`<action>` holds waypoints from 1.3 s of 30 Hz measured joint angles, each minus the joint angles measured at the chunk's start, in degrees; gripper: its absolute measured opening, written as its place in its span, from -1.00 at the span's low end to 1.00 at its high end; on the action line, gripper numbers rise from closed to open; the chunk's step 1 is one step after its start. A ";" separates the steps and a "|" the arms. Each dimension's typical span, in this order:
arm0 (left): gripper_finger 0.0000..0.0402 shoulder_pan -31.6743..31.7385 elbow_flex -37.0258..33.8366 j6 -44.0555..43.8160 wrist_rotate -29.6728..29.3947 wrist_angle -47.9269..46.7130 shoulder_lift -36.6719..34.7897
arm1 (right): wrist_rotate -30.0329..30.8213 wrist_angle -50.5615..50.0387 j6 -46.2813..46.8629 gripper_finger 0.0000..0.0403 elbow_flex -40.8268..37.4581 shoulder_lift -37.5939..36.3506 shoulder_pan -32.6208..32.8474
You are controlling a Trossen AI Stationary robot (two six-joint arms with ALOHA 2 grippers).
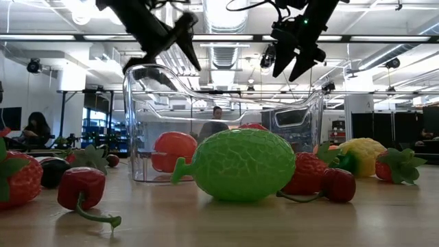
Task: Pick and placing Produce into tupperware
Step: Put the watermelon into the transparent bin
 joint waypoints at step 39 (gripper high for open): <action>0.52 24.17 27.39 27.95 9.01 -5.57 34.00 | 4.50 1.17 2.80 0.81 0.00 -0.06 -4.61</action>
